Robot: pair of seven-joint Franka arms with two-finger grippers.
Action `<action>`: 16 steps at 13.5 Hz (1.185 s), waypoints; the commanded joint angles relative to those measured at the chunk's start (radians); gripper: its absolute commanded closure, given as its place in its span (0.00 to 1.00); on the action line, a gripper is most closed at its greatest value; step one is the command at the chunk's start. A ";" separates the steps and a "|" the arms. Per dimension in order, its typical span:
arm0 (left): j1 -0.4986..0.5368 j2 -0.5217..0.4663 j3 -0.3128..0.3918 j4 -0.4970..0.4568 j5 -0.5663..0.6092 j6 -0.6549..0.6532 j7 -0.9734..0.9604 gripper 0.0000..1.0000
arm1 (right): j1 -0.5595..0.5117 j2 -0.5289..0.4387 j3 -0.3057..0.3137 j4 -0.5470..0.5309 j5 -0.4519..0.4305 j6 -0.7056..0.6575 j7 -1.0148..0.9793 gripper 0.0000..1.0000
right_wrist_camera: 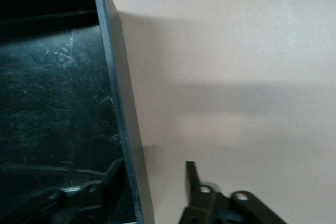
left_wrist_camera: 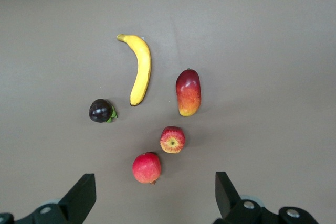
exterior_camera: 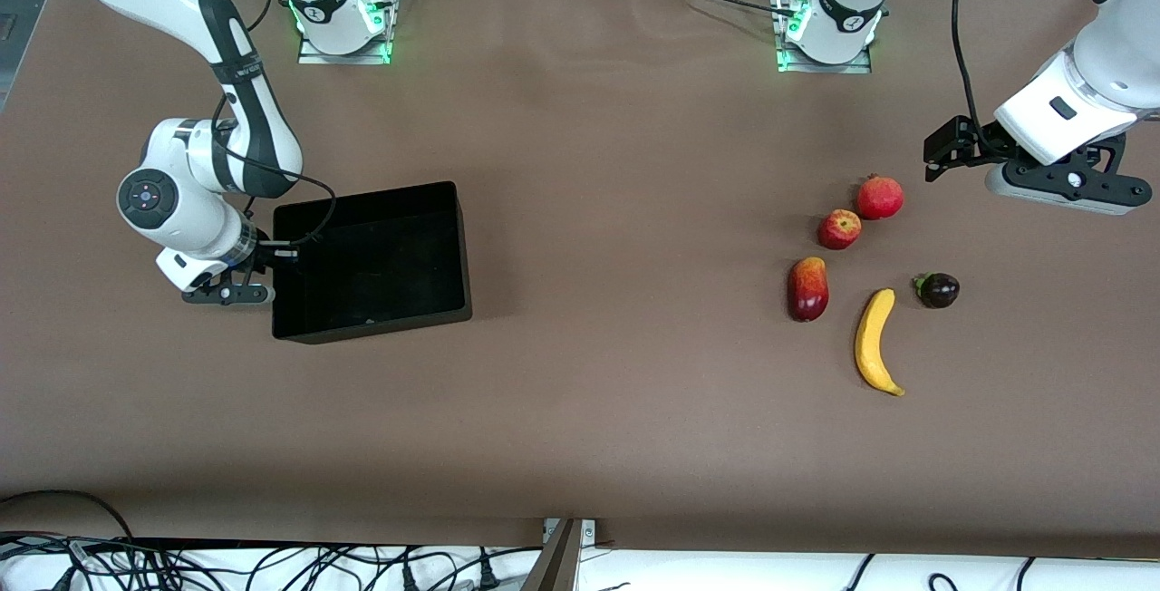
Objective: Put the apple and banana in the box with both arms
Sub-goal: 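Reach the right gripper down to the rim of the black box, then push the black box with the right gripper toward the fruit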
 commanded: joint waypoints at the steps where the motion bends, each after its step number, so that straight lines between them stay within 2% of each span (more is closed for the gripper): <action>1: 0.001 0.018 -0.005 0.036 0.017 -0.028 -0.004 0.00 | -0.004 -0.027 0.014 -0.005 0.019 0.012 -0.015 1.00; 3: 0.000 0.018 -0.005 0.038 0.017 -0.028 -0.006 0.00 | -0.001 -0.040 0.026 0.012 0.018 0.006 -0.023 1.00; 5: 0.000 0.018 -0.010 0.038 0.017 -0.028 -0.007 0.00 | 0.002 -0.059 0.069 0.044 0.018 -0.012 -0.023 1.00; 6: -0.003 0.018 -0.010 0.039 0.017 -0.028 -0.007 0.00 | 0.003 -0.060 0.095 0.080 0.015 -0.049 -0.036 1.00; 8: -0.003 0.018 -0.010 0.039 0.017 -0.026 -0.007 0.00 | 0.029 -0.048 0.178 0.232 0.042 -0.193 -0.001 1.00; 11: -0.003 0.018 -0.010 0.038 0.017 -0.028 -0.007 0.00 | 0.182 0.059 0.195 0.488 0.061 -0.362 0.266 1.00; 13: -0.005 0.018 -0.010 0.039 0.017 -0.026 -0.007 0.00 | 0.279 0.154 0.200 0.606 0.076 -0.379 0.417 1.00; 15: -0.002 0.018 -0.010 0.038 0.017 -0.028 -0.007 0.00 | 0.362 0.254 0.209 0.715 0.160 -0.367 0.531 1.00; 16: 0.000 0.018 -0.010 0.039 0.017 -0.026 -0.007 0.00 | 0.402 0.303 0.209 0.773 0.173 -0.361 0.583 1.00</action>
